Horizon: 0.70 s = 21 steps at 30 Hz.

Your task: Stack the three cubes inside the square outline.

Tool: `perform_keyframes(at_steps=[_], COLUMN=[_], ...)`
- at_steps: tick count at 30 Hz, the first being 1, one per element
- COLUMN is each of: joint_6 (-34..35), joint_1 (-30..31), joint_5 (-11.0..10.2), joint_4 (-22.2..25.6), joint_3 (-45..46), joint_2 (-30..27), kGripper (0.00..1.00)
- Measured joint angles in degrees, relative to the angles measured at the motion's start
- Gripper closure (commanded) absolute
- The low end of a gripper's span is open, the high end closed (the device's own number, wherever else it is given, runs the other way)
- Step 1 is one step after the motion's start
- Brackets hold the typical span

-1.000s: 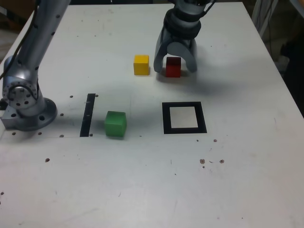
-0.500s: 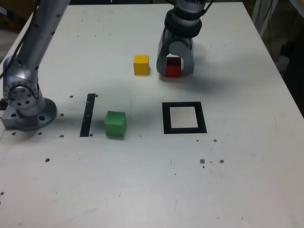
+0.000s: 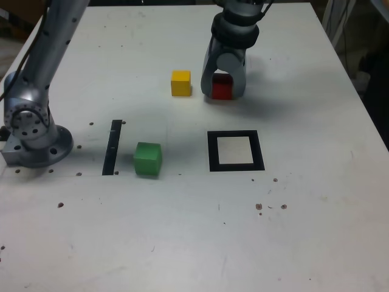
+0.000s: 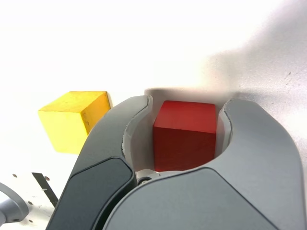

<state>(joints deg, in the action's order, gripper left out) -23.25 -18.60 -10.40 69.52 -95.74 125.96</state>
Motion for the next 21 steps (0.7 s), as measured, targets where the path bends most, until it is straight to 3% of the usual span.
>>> perform_keyframes(at_steps=[6, 10, 15, 21], joint_6=[1.5, 4.3, 13.1, 21.8], joint_1=[2.3, 6.4, 13.0, 19.8], joint_5=[0.5, 1.2, 3.1, 4.4], joint_4=[2.7, 5.8, 9.8, 9.4], joint_3=[-1.3, -3.6, -4.2, -2.0], joint_2=[-0.4, -4.1, -6.7, -6.3], kGripper=[0.83, 0.83, 0.83, 0.83])
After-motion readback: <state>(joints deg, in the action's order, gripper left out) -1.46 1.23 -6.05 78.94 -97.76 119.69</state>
